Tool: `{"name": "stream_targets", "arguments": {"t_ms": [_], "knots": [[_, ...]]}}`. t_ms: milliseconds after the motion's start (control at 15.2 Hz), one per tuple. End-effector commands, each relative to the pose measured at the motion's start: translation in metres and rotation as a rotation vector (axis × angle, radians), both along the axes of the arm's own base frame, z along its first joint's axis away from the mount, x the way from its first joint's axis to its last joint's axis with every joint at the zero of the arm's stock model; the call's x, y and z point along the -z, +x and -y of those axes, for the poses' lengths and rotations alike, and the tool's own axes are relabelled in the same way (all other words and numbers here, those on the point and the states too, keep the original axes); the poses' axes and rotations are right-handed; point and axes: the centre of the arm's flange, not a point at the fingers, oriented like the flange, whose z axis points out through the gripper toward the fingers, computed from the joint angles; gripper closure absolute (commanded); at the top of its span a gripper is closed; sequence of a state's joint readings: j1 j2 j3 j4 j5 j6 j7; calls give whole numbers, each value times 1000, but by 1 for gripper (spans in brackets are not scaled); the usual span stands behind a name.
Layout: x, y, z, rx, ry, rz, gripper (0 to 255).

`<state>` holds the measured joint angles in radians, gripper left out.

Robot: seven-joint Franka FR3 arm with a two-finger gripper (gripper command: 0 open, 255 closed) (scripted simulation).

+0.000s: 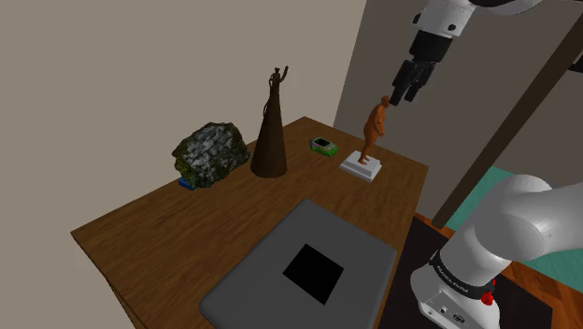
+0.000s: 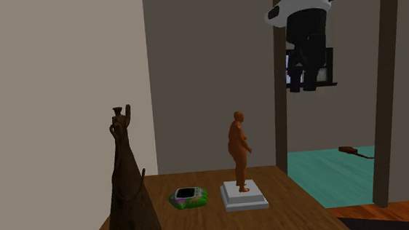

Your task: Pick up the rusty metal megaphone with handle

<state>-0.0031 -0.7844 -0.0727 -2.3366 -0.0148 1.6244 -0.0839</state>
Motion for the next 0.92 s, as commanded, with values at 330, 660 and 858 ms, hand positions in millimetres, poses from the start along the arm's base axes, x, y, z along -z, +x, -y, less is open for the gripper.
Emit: {"name": "stream_targets", "arguments": {"t_ms": [330, 660, 858], "knots": [[21, 59, -10, -62, 16, 20, 0], [40, 117, -25, -125, 32, 39, 0], [51, 152, -35, -162, 42, 51, 0]]}}
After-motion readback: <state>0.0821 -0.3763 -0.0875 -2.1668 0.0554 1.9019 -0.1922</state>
